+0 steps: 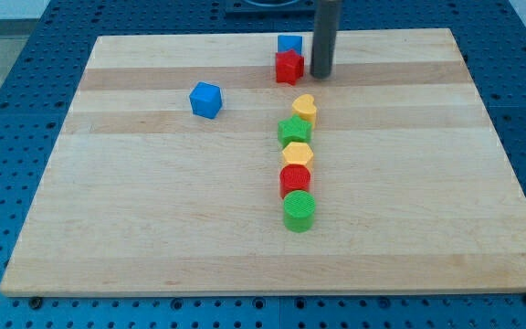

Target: Nudge the blue triangle up a bit

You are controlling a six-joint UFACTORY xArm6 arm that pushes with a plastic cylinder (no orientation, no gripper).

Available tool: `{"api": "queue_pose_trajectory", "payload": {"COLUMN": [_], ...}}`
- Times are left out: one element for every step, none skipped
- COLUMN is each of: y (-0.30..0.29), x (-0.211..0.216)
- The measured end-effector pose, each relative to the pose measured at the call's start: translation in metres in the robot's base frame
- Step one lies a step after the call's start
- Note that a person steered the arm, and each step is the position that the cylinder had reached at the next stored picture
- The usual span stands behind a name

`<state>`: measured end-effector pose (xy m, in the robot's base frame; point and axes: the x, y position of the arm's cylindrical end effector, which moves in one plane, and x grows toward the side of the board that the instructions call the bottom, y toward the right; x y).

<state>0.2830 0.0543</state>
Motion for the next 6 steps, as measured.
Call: {"api": "queue_pose_trajectory", "payload": {"y": [-0.047, -0.094, -0.095, -0.013, -0.006, -0.022], "x": [0.005, 0.009, 0.012, 0.025, -0.012, -0.028]}}
